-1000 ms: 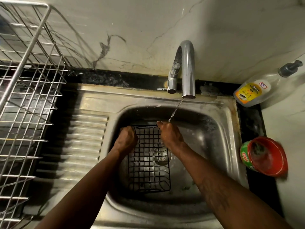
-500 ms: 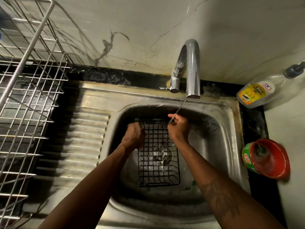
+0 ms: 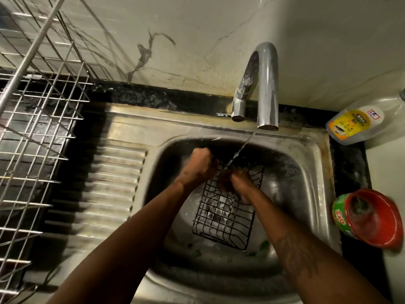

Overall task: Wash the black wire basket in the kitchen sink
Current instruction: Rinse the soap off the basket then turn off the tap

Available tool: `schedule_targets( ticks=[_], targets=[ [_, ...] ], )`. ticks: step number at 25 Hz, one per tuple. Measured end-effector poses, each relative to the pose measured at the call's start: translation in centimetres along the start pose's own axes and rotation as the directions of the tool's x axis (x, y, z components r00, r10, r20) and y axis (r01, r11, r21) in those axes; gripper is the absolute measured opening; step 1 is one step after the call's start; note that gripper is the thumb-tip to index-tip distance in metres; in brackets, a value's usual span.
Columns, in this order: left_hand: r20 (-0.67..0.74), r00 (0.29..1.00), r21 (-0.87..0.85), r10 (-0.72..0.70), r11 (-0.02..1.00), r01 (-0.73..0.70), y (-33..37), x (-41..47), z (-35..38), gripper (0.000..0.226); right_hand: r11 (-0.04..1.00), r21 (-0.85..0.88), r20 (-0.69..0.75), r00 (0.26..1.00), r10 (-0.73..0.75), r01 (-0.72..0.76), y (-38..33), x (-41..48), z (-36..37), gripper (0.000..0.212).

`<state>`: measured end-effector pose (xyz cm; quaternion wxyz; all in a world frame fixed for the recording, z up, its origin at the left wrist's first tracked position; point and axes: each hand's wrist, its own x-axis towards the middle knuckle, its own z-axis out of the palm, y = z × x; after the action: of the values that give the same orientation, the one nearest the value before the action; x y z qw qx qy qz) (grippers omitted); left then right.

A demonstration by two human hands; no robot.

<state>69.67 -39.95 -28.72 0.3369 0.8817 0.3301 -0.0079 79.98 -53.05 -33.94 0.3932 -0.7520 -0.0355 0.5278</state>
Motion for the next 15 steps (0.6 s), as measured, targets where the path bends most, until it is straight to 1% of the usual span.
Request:
schedule_targets(
  ticks=[1, 2, 3, 4, 6, 7, 9, 10, 11, 12, 13, 15],
  targets=[
    [0.029, 0.999, 0.011, 0.033, 0.999, -0.033, 0.2, 0.5, 0.0, 0.018, 0.998, -0.031, 0.151, 0.986, 0.066, -0.062, 0.4, -0.6, 0.6, 0.016],
    [0.067, 0.997, 0.021, 0.046, 0.999, -0.047, 0.5, 0.8, 0.0, 0.019, 0.990, -0.125, 0.254, 0.962, 0.097, -0.067, 0.8, -1.0, 1.1, 0.010],
    [0.102, 0.993, 0.039, 0.060, 0.997, -0.065, 0.6, 1.2, 0.1, 0.020, 0.982, -0.183, 0.291, 0.952, 0.092, -0.039, 1.2, -0.8, 1.6, 0.006],
    [0.121, 0.990, 0.049, 0.077, 0.995, -0.084, 0.9, 1.5, 0.1, 0.020, 0.976, -0.217, 0.292, 0.954, 0.068, -0.003, 1.1, -0.7, 2.1, 0.007],
    [0.106, 0.988, 0.040, 0.116, 0.992, -0.121, 1.0, 1.7, 0.1, 0.019, 0.978, -0.206, 0.246, 0.969, 0.030, 0.022, 0.4, -0.2, 2.9, 0.005],
    [0.086, 0.989, 0.025, 0.118, 0.992, -0.121, 0.6, 1.8, 0.1, 0.020, 0.985, -0.169, 0.235, 0.972, 0.004, 0.037, -0.1, 0.1, 3.1, 0.009],
    [0.090, 0.991, 0.019, 0.095, 0.995, -0.097, -0.8, 1.1, -0.2, 0.024, 0.998, -0.034, 0.181, 0.983, -0.037, 0.044, -0.5, 0.7, 2.9, 0.019],
    [0.102, 0.992, 0.030, 0.080, 0.996, -0.084, -1.6, 0.4, -0.3, 0.027, 0.998, 0.038, 0.119, 0.991, -0.058, 0.054, -0.5, 0.8, 2.7, 0.024],
    [0.096, 0.993, 0.047, 0.076, 0.996, -0.080, -2.4, -0.4, -0.4, 0.029, 0.991, 0.111, 0.057, 0.995, -0.079, 0.072, -0.4, 1.2, 2.2, 0.035],
    [0.061, 0.996, 0.093, 0.070, 0.993, -0.076, -2.9, -1.4, -0.5, 0.031, 0.985, 0.155, 0.003, 0.997, -0.080, 0.079, -0.3, 1.4, 1.7, 0.045],
    [0.002, 0.998, 0.146, 0.071, 0.987, -0.070, -3.5, -2.2, -0.7, 0.031, 0.979, 0.187, -0.035, 0.996, -0.082, 0.087, -0.2, 1.5, 1.3, 0.049],
    [-0.158, 0.985, 0.194, 0.067, 0.980, -0.036, -4.5, -3.6, -0.8, 0.028, 0.969, 0.228, -0.073, 0.994, -0.079, 0.094, -0.1, 1.4, 0.5, 0.042]
  ],
)
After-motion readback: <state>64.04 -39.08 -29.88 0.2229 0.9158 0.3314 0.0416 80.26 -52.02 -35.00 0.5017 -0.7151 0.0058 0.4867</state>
